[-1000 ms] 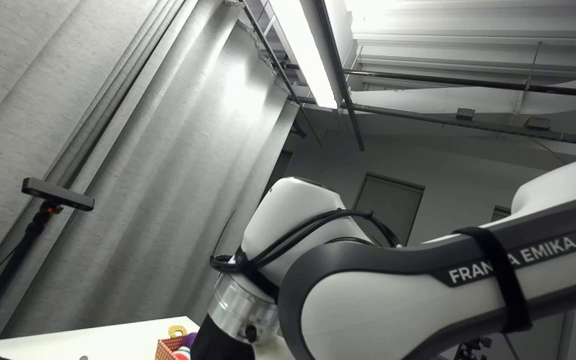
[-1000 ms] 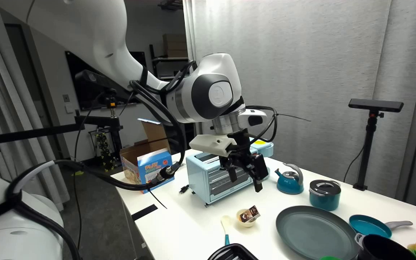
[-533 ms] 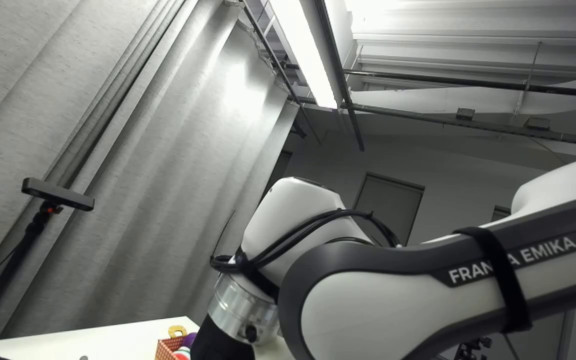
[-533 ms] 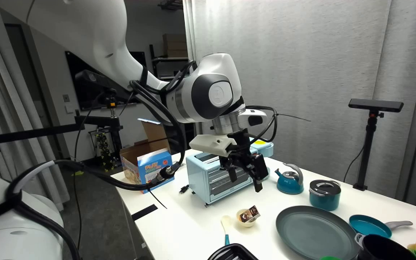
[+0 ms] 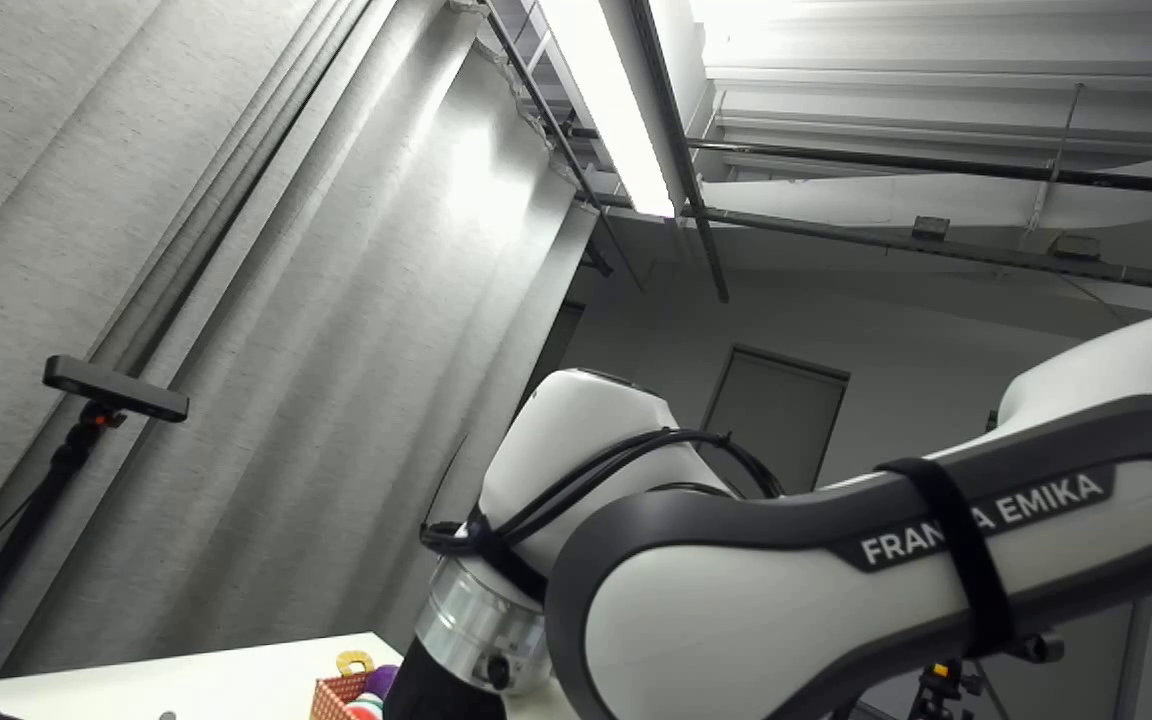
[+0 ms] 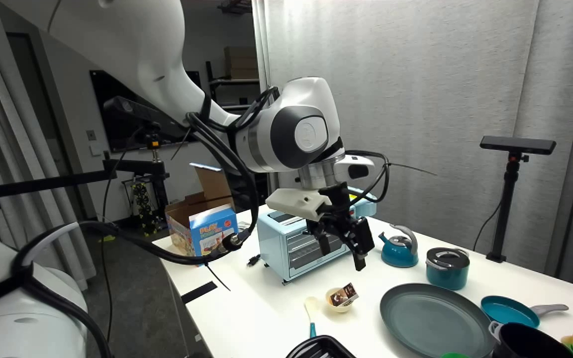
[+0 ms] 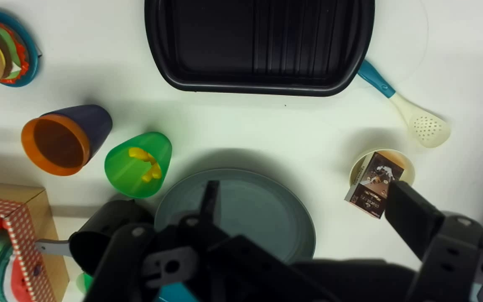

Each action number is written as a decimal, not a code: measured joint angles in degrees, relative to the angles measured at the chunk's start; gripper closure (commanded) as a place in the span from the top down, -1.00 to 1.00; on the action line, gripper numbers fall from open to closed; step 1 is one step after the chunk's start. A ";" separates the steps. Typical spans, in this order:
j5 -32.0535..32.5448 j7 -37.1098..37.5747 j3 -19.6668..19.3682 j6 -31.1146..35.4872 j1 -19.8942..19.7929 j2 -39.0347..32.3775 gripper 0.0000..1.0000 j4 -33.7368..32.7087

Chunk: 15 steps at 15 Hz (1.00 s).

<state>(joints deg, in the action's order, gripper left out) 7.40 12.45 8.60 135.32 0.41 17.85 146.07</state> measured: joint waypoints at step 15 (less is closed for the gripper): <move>0.44 -0.57 -6.83 3.10 -2.68 -9.76 1.00 -6.47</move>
<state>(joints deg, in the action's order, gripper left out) 7.84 11.89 1.77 138.42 -2.27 8.08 139.60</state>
